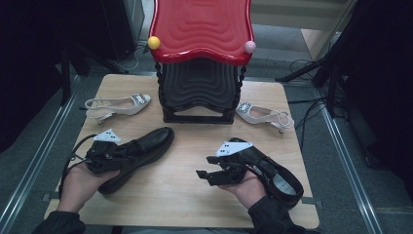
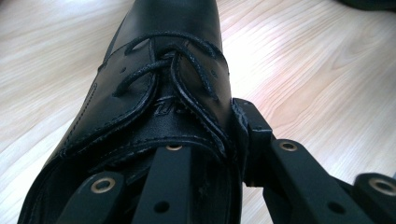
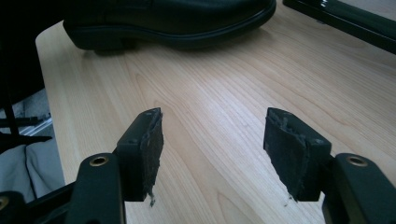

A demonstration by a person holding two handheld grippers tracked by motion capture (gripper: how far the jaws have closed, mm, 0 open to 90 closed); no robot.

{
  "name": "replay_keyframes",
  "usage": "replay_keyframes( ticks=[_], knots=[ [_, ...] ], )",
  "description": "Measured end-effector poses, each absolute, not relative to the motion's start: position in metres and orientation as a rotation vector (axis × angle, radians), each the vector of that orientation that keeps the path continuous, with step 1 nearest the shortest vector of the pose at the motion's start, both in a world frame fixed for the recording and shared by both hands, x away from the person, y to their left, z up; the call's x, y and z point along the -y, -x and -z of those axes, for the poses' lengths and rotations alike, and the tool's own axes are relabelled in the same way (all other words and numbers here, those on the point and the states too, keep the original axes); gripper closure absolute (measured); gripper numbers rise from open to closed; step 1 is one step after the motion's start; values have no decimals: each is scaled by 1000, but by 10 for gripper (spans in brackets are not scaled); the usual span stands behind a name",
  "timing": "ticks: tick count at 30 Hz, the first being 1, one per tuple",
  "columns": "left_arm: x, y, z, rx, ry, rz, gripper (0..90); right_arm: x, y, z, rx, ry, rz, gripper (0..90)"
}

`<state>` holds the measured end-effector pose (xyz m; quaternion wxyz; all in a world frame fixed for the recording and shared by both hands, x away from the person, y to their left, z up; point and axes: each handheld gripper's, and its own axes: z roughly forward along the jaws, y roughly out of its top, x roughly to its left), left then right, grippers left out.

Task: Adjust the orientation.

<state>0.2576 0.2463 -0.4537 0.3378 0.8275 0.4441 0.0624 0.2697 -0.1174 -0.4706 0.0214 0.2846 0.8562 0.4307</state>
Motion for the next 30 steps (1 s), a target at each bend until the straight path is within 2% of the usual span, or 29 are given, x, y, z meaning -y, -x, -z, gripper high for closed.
replay_keyframes(
  ticks=[20,30],
  knots=[
    [-181,-277,454,-1020,-2219,-26,774,139,-257,473,-2594,-981,-1307,381],
    [-154,-278,457,-1000,-2215,-35,774,141,-254,475,-2581,-999,-1302,381]
  ],
)
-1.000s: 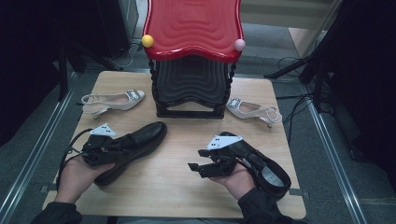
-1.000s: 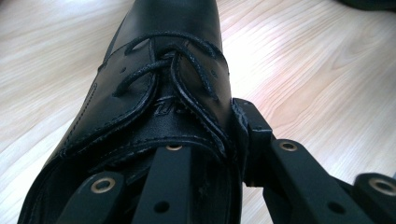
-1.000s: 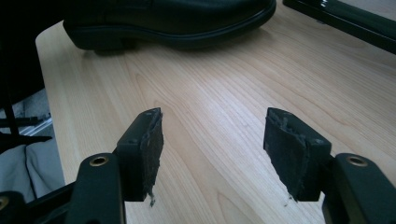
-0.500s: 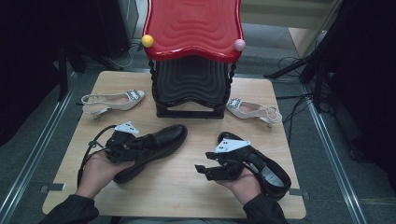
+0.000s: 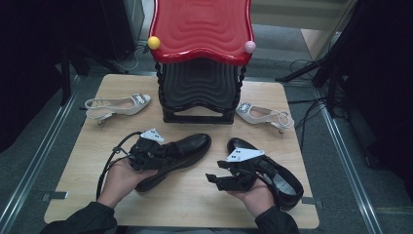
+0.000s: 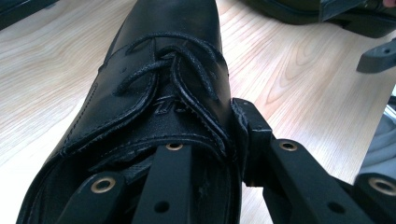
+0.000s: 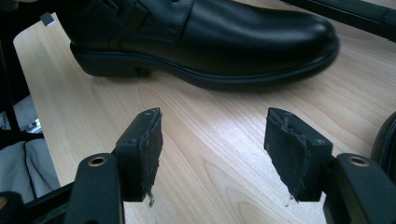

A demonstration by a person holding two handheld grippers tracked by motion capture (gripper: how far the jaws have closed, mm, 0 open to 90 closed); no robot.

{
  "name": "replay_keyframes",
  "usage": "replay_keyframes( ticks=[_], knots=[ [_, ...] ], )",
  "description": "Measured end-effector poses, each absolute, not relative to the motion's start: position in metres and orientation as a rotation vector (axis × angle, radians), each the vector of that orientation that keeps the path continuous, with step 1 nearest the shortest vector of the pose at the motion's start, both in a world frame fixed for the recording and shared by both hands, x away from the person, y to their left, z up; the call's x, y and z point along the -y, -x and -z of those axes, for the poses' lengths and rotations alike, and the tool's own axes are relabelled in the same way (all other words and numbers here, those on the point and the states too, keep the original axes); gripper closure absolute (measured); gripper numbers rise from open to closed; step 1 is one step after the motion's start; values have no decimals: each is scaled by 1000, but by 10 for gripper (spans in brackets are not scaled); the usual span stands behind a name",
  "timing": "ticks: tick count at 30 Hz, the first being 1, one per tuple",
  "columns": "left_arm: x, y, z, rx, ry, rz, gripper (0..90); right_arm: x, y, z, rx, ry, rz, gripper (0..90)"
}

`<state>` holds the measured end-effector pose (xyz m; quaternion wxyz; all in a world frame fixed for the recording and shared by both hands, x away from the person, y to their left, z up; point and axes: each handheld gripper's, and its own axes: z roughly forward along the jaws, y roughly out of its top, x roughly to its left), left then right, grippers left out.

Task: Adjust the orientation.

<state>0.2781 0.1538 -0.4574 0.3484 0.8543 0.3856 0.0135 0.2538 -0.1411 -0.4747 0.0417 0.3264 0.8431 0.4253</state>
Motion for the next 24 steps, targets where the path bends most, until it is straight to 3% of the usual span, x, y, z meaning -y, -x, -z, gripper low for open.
replay_keyframes(
  ticks=[15,24],
  knots=[
    [-134,-276,472,-963,-2232,-68,752,131,-260,481,-2572,-1005,-1305,388],
    [-147,-275,467,-941,-2233,19,545,127,-261,483,-2579,-1015,-1290,393]
  ],
)
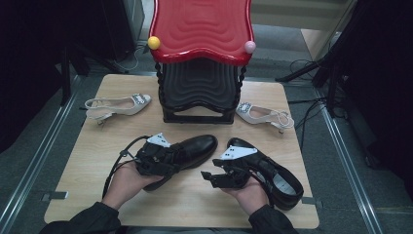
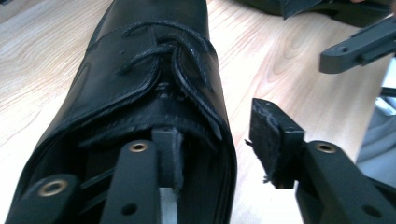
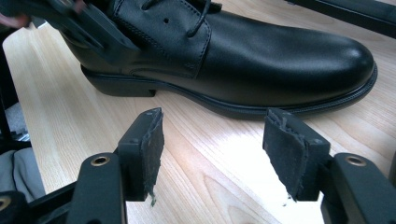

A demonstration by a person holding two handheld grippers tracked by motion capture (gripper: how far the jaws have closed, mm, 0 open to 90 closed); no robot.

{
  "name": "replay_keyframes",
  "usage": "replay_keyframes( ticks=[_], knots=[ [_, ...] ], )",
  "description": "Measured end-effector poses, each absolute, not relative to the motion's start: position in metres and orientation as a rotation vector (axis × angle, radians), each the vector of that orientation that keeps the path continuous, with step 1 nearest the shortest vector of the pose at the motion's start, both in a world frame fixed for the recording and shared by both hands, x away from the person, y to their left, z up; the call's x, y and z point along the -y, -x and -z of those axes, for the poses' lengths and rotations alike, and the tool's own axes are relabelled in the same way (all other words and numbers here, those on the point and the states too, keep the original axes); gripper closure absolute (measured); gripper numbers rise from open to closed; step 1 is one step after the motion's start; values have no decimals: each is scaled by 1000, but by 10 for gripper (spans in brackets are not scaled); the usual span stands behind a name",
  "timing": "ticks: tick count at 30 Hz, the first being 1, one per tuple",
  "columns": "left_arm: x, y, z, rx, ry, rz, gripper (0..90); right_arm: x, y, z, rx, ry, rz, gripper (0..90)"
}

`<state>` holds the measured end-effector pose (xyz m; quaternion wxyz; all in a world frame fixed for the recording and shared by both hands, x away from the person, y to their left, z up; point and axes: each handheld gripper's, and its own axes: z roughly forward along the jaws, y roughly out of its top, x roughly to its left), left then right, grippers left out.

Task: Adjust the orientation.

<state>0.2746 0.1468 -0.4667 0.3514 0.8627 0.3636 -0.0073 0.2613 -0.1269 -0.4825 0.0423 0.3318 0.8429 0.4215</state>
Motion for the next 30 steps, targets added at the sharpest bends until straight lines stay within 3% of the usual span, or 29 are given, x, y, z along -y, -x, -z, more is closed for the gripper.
replay_keyframes(
  ticks=[7,20,25,30],
  knots=[
    [-167,-269,456,-948,-2226,23,465,124,-261,484,-2599,-999,-1267,391],
    [-206,-261,433,-984,-2194,-14,455,117,-264,483,-2606,-987,-1290,408],
    [-224,-261,431,-1037,-2155,-49,562,110,-266,484,-2615,-981,-1293,439],
    [-240,-265,438,-1068,-2145,-80,814,99,-269,488,-2631,-977,-1293,485]
  ],
)
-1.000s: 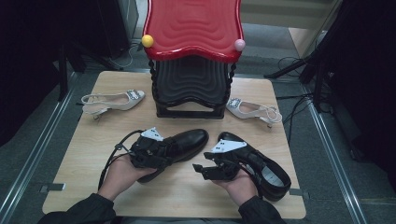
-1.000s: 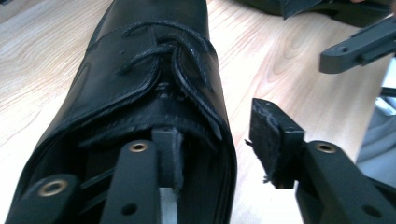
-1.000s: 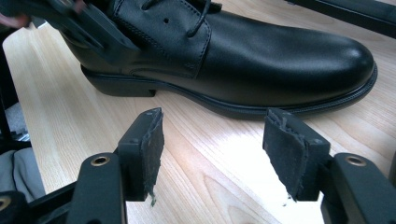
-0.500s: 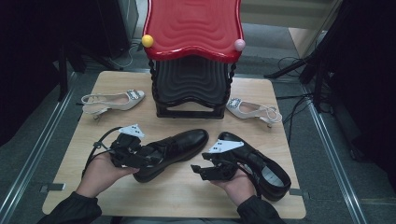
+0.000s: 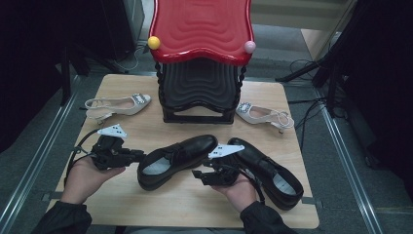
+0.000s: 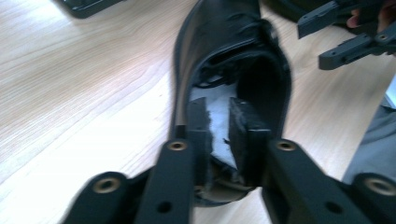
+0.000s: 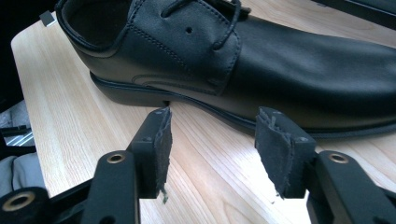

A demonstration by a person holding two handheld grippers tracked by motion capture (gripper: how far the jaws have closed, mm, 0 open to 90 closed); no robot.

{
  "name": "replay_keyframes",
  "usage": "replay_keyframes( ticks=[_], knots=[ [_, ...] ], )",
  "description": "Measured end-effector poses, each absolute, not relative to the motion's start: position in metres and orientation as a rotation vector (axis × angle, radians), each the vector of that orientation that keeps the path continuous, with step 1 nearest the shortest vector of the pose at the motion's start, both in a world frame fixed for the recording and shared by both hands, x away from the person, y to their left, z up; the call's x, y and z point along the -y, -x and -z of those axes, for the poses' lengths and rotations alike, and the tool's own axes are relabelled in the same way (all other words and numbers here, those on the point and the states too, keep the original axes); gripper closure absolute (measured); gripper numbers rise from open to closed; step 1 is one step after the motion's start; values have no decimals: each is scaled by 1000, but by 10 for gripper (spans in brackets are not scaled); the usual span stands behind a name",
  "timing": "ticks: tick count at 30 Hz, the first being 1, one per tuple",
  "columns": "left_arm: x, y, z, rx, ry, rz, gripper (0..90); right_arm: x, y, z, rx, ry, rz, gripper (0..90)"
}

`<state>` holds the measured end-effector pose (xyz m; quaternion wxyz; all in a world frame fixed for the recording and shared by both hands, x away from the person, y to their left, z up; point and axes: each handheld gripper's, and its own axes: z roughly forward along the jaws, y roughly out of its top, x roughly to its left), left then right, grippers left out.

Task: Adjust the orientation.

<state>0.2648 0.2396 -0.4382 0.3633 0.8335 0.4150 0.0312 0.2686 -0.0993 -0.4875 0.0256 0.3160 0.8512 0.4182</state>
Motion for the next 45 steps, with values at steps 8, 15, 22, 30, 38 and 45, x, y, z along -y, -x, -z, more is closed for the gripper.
replay_keyframes(
  ticks=[8,15,22,30,38,45],
  knots=[
    [-249,-282,461,-1108,-2148,-39,900,84,-269,490,-2627,-955,-1302,710],
    [-240,-286,477,-1114,-2188,-29,900,77,-272,490,-2631,-986,-1317,900],
    [-239,-285,478,-1107,-2178,-10,900,69,-273,495,-2663,-990,-1279,900],
    [-232,-281,479,-1071,-2193,24,900,72,-278,495,-2670,-1043,-1283,900],
    [-223,-278,480,-1044,-2187,51,900,77,-282,494,-2664,-1079,-1277,900],
    [-216,-277,482,-1034,-2192,74,900,80,-284,494,-2656,-1113,-1275,900]
  ],
)
